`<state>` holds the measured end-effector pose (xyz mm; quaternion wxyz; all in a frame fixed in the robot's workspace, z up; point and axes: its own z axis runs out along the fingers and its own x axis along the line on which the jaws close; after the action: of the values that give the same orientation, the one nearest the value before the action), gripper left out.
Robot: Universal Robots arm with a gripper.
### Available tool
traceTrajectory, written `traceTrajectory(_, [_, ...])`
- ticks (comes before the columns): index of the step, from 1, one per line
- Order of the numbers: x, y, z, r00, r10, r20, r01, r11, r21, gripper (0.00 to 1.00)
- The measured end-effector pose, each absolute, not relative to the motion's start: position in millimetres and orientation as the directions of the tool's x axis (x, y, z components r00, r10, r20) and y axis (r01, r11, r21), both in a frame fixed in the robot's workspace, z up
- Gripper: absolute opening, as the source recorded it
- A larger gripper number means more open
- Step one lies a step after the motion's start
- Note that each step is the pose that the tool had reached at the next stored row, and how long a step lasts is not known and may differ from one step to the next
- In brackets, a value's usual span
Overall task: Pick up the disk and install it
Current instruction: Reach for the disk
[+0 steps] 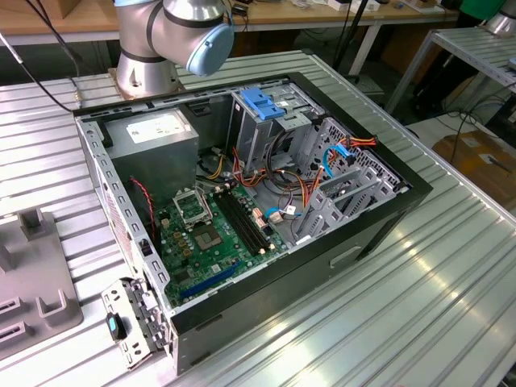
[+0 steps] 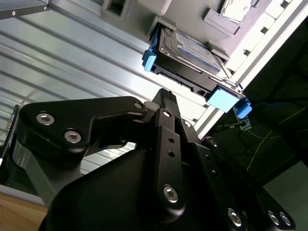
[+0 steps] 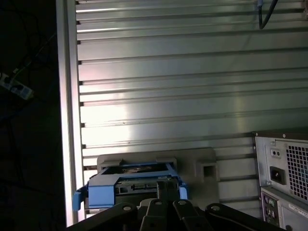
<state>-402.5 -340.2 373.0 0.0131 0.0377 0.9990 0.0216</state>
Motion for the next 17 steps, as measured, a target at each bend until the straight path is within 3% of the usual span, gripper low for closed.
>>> traceTrajectory(17, [-421,-341,371,-0.997,0.076,-0.023,0.075,0.997,0.033,0.11])
